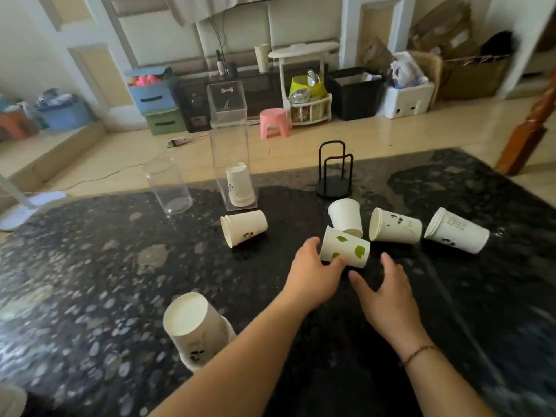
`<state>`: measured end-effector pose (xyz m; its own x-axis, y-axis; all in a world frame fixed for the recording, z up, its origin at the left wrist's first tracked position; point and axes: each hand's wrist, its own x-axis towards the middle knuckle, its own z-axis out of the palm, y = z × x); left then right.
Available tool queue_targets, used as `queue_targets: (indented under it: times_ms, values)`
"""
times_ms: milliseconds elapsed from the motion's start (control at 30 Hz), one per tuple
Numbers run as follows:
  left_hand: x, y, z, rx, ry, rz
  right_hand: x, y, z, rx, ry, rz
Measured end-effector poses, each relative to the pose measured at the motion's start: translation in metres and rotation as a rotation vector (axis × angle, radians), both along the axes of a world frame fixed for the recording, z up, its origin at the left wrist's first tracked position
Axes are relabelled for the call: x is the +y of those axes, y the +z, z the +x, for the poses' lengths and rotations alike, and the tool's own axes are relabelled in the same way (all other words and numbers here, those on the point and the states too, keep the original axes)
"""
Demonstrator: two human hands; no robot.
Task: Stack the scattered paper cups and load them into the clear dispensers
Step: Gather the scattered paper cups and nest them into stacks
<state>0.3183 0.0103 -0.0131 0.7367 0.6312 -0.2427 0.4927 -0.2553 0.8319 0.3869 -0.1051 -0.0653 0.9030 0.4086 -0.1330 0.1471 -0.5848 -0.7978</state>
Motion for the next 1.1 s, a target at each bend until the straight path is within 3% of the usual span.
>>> queue_targets:
  times_ms: [133, 300, 367, 467, 533, 600, 700, 800, 933, 1100]
  values:
    - [0.0, -0.011, 0.014, -0.036, 0.069, 0.006, -0.005, -0.012, 0.011, 0.089, 0.096, 0.073]
    - [-0.011, 0.012, -0.003, -0.098, 0.006, 0.111, -0.008, 0.003, 0.005, 0.044, -0.041, 0.342]
    - [-0.017, 0.03, -0.024, -0.113, -0.09, 0.186, -0.007, 0.02, -0.006, 0.195, -0.049, 0.59]
    - [-0.02, 0.055, -0.062, -0.116, -0.183, 0.326, 0.001, 0.04, -0.027, 0.622, 0.133, 1.076]
    - [-0.016, 0.068, -0.089, -0.073, -0.201, 0.439, 0.01, 0.052, -0.042, 0.728, 0.197, 1.157]
    - [-0.008, 0.08, -0.12, -0.062, -0.156, 0.593, 0.021, 0.06, -0.058, 0.715, 0.227, 1.131]
    - [0.01, 0.093, -0.165, -0.192, -0.012, 0.77, 0.037, 0.073, -0.087, 0.533, 0.296, 1.018]
    - [0.036, 0.086, -0.194, -0.39, 0.136, 0.684, 0.053, 0.087, -0.121, 0.305, 0.447, 0.904]
    - [0.052, 0.068, -0.208, -0.469, 0.14, 0.287, 0.069, 0.086, -0.152, 0.097, 0.675, 0.654]
    - [0.064, 0.035, -0.215, -0.232, 0.033, 0.363, 0.077, 0.059, -0.156, 0.036, 0.775, 0.318]
